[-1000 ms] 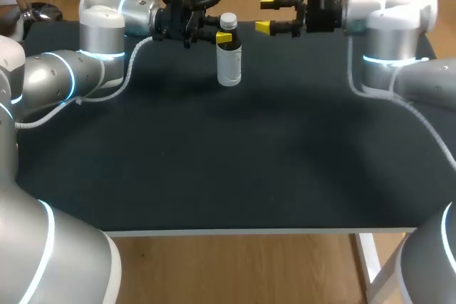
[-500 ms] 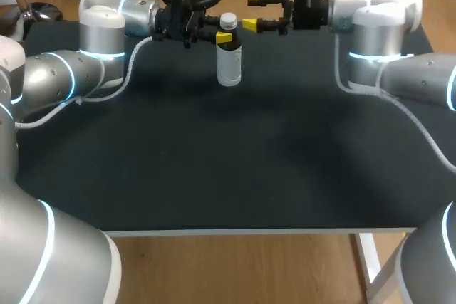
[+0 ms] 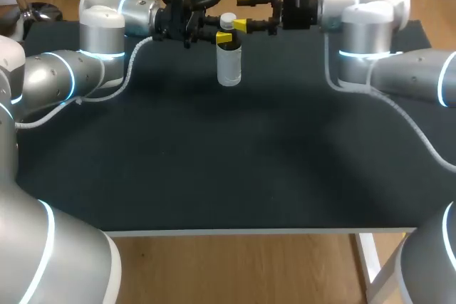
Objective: Unscrew the bottle cap
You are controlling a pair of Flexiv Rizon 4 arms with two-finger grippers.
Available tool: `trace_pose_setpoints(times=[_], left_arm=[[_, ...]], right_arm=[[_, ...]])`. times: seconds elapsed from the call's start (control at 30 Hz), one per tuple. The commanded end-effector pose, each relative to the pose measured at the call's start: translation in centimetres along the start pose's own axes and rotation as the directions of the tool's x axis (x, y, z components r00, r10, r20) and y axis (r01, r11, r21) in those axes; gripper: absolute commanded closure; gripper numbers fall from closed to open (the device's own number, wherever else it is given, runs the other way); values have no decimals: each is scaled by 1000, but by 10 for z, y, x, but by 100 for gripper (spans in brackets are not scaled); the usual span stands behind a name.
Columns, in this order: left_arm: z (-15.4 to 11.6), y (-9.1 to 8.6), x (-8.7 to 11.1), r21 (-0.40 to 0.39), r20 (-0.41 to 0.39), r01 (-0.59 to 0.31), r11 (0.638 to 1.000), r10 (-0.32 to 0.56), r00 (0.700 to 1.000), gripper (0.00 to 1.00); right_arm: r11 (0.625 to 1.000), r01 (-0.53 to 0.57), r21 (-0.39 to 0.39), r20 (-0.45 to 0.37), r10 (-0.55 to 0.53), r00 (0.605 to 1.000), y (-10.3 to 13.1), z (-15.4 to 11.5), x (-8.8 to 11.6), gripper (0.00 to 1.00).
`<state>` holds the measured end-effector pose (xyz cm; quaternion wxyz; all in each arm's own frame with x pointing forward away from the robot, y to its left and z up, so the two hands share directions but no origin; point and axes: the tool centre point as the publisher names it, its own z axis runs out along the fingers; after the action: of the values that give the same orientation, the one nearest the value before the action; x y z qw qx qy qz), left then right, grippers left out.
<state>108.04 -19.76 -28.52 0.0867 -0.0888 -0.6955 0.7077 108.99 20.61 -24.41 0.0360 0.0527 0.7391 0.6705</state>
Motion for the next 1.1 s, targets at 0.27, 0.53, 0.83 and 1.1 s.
trace_pose_setpoints(times=[0.27,0.53,0.83,1.1], left_arm=[[-2,3,-7,6,-81,2,1000,-1,997,100],[-2,3,-7,6,-81,2,1000,-1,997,100],[-2,3,-7,6,-81,2,1000,-1,997,100],[-2,3,-7,6,-81,2,1000,-1,997,100]], right_arm=[[1000,-9,-12,-1,9,1000,-5,9,-6,0],[1000,-5,-23,-10,5,1000,-3,19,-3,0],[1000,-1,-14,10,1,1000,-7,22,-5,0],[1000,3,-28,15,-3,1000,-7,21,-7,0]])
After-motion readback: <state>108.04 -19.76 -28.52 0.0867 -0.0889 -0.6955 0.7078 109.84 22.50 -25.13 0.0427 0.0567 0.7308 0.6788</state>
